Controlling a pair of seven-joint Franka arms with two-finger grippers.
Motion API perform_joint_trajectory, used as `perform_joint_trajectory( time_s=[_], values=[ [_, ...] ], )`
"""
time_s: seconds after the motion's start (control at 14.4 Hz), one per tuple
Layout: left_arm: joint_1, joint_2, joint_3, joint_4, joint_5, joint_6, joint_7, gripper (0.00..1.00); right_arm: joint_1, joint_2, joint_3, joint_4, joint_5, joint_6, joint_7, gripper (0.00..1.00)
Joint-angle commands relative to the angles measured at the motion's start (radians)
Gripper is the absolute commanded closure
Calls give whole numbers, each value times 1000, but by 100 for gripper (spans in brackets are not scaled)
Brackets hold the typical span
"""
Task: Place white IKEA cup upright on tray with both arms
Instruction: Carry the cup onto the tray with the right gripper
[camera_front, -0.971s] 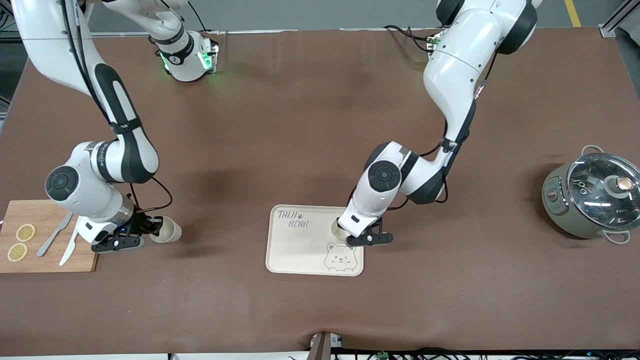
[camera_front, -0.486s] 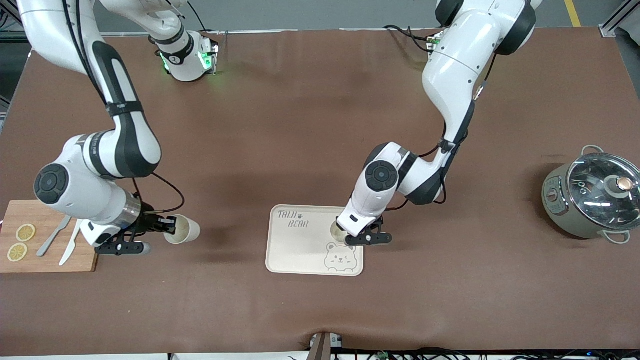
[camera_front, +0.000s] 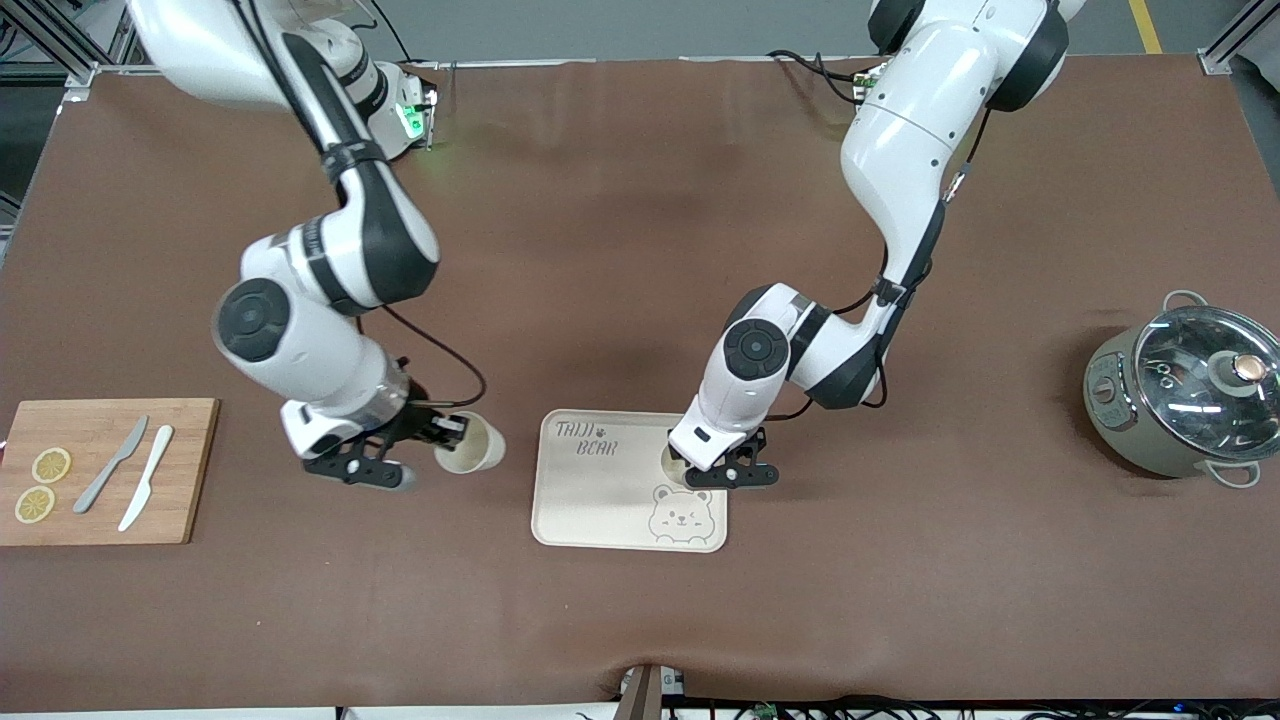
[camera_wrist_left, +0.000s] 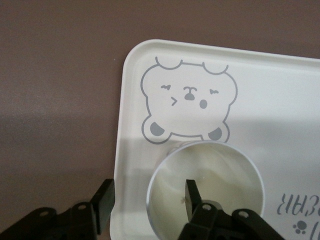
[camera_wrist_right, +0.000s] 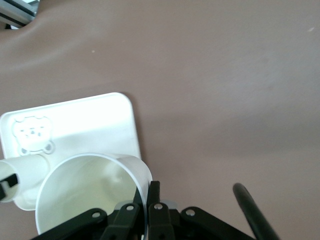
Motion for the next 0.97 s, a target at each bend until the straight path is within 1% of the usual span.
perform_joint_trajectory(
  time_s=[0.0, 0.07, 0.21, 0.35, 0.49, 0.62, 0.69, 0.9],
  values=[
    [-13, -14, 17, 11, 27, -44, -22, 31, 46, 81, -11, 99, -34, -8, 124, 100],
    [-16, -20, 17, 13, 35, -56, -23, 26, 61, 101, -11, 116, -35, -3, 155, 100],
    [-17, -35, 18, 14, 38, -87, -22, 23, 98, 150, -16, 177, -46, -2, 228, 100],
    [-13, -48, 17, 17, 38, -153, -17, 21, 124, 199, -15, 223, -95, 3, 304, 100],
    [-16, -63, 18, 24, 40, -176, -16, 11, 149, 247, -15, 254, -118, 38, 351, 100],
    [-16, -84, 17, 20, 56, -213, -11, 3, 163, 274, -16, 254, -132, 83, 376, 100],
    [-16, -89, 15, 22, 59, -245, -10, 0, 169, 285, -16, 254, -146, 92, 396, 100],
    [-5, -138, 9, 20, 60, -279, 7, 0, 186, 314, -16, 253, -176, 130, 440, 100]
  ],
)
